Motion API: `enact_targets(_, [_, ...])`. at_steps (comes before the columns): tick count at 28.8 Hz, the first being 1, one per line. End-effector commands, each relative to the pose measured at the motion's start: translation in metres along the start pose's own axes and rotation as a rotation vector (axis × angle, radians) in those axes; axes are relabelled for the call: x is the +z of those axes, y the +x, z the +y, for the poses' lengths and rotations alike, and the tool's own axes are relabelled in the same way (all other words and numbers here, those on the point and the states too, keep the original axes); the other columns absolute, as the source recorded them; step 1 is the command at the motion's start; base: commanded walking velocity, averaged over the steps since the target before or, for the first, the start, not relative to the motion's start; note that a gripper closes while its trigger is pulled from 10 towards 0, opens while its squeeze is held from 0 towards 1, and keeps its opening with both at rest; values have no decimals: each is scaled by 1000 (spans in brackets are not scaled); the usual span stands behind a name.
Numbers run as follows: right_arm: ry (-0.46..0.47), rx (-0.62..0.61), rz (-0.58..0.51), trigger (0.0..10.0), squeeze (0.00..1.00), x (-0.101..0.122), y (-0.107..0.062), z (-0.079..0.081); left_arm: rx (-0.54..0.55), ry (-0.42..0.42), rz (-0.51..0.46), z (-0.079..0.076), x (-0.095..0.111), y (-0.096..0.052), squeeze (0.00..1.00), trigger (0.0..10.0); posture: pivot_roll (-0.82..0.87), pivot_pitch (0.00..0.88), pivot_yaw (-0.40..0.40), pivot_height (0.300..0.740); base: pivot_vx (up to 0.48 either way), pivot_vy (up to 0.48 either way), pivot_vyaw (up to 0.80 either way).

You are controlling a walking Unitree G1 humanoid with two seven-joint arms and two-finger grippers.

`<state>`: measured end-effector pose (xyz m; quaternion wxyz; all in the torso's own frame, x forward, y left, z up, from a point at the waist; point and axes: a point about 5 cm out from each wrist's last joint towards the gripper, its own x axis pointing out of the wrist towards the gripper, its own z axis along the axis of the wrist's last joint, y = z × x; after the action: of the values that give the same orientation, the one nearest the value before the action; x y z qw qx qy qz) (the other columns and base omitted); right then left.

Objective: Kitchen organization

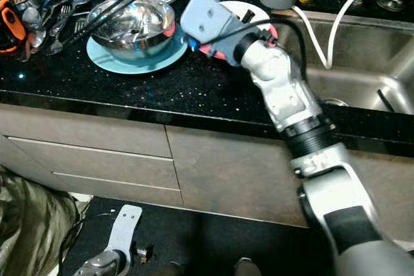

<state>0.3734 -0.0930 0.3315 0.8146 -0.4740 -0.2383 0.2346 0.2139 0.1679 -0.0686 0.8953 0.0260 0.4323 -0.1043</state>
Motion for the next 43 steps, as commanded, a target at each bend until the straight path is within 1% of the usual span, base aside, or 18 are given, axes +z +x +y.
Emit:
enact_targets(1, [-26, 58, -14, 10000, 0, 3, 0, 1, -1, -6, 32, -1, -10, -1, 0, 10000, 5, 163, -32, 740, 0, 0, 0])
enact_targets(3, [-28, 62, -16, 10000, 0, 3, -1, -1, -1, -7, 32, -1, -10, -1, 0, 10000, 5, 162, -32, 740, 0, 0, 0])
enact_targets(7, [-63, 101, -3, 10000, 0, 0, -5, -7, 0, -7, 33, -1, -11, -2, 0, 10000, 4, 156, -31, 740, 0, 0, 0])
enact_targets(10, [-118, 172, 34, 10000, 0, -7, -12, -12, -1, -6, 35, -1, -11, -2, 0, 10000, 2, 149, -33, 740, 0, 0, 0])
enact_targets(11, [-118, 172, 34, 10000, 0, -7, -12, -12, -1, -6, 35, -1, -11, -2, 0, 10000, 2, 149, -33, 740, 0, 0, 0])
enact_targets(12, [-151, 209, 68, 10000, 0, -12, -15, -13, -2, -6, 35, -1, -12, -2, 0, 10000, 1, 146, -34, 740, 0, 0, 0])
enact_targets(14, [-151, 209, 68, 10000, 0, -12, -15, -13, -2, -6, 35, -1, -12, -2, 0, 10000, 1, 146, -34, 740, 0, 0, 0])
enact_targets(15, [-173, 243, 105, 10000, 0, -18, -19, -14, -2, -6, 36, -2, -12, -2, 0, 10000, 1, 145, -35, 740, 0, 0, 0])
enact_targets(16, [-173, 243, 105, 10000, 0, -18, -19, -14, -2, -6, 36, -2, -12, -2, 0, 10000, 1, 145, -35, 740, 0, 0, 0])
enact_targets(17, [-191, 282, 155, 10000, 0, -26, -25, -15, -3, -5, 37, -2, -12, -2, 0, 10000, 0, 142, -31, 740, 0, 0, 0])
enact_targets(18, [-191, 282, 155, 10000, 0, -26, -25, -15, -3, -5, 37, -2, -12, -2, 0, 10000, 0, 142, -31, 740, 0, 0, 0])
enact_targets(20, [-199, 318, 215, 10000, 0, -36, -33, -18, -4, -4, 39, -2, -13, -2, 0, 10000, 0, 140, -31, 740, 0, 0, 0])
enact_targets(22, [-199, 318, 215, 10000, 0, -36, -33, -18, -4, -4, 39, -2, -13, -2, 0, 10000, 0, 140, -31, 740, 0, 0, 0])
enact_targets(28, [-202, 304, 262, 10000, 0, -44, -39, -26, -3, -3, 41, -1, -13, -2, 0, 10000, -1, 146, -28, 740, 0, 0, 0])
enact_targets(29, [-202, 294, 262, 9725, 0, -43, -38, -28, -3, -3, 41, -1, -13, -2, 0, 10000, -1, 147, -27, 740, 0, 0, 0])
enact_targets(30, [-202, 282, 258, 588, 0, -43, -38, -29, -3, -3, 41, -1, -13, -2, 0, 10000, -1, 147, -27, 740, 0, 0, 0])
enact_targets(31, [-201, 274, 254, 0, 0, -42, -37, -29, -3, -3, 41, -1, -13, -2, 0, 10000, 0, 148, -26, 740, 0, 0, 0])
enact_targets(43, [-203, 221, 223, 0, 0, -36, -34, -35, -1, -4, 39, 0, -12, -2, 0, 10000, 1, 156, -25, 740, 0, 0, 0])
